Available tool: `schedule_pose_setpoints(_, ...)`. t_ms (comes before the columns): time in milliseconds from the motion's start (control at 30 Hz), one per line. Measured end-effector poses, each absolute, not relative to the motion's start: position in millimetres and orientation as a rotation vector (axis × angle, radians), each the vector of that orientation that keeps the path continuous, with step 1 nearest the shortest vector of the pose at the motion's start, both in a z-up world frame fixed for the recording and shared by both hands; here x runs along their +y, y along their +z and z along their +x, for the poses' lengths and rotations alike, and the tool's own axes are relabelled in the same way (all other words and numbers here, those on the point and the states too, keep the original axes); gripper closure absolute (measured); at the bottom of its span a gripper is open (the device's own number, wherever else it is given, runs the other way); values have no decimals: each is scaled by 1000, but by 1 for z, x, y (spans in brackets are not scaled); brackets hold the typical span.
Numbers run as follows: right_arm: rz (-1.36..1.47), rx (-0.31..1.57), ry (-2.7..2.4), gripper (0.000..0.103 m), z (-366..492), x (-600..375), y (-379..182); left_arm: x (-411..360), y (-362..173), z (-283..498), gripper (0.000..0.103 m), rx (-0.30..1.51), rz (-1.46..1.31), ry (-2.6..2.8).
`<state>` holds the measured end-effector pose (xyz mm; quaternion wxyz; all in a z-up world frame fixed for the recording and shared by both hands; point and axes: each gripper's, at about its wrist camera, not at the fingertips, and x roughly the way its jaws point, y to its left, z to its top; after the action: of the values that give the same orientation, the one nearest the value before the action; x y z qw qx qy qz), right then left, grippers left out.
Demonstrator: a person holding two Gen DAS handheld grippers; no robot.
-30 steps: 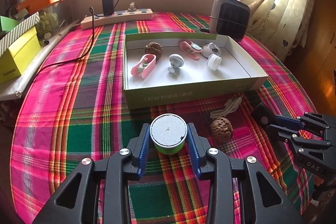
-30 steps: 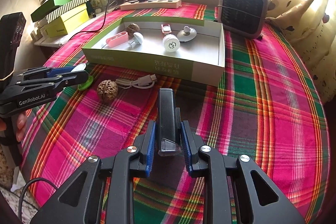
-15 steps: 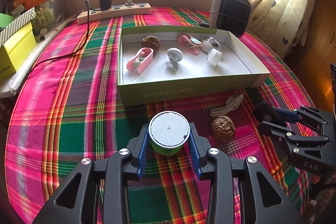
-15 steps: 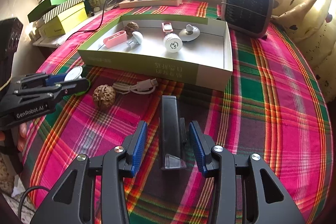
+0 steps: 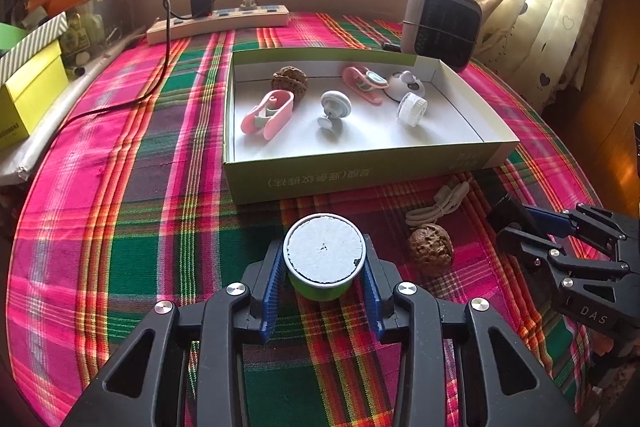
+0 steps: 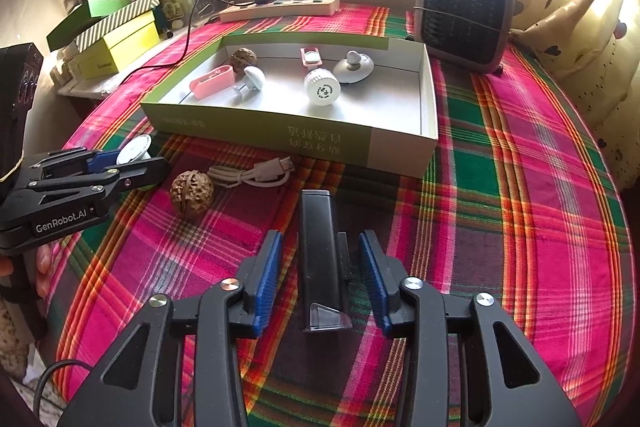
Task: Organize objects
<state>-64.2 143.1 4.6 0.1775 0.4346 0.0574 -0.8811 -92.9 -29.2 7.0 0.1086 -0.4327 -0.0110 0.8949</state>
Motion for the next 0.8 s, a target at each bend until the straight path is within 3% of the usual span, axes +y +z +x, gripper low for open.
schedule_pose_setpoints(300, 1227, 158, -2497, 77, -64, 144, 5, -28, 7, -94, 72, -23, -1270, 2641)
schedule_pose_setpoints(800, 1224, 154, -2499, 78, -63, 146, 5, -27, 7, -92, 73, -6, -1262, 2650)
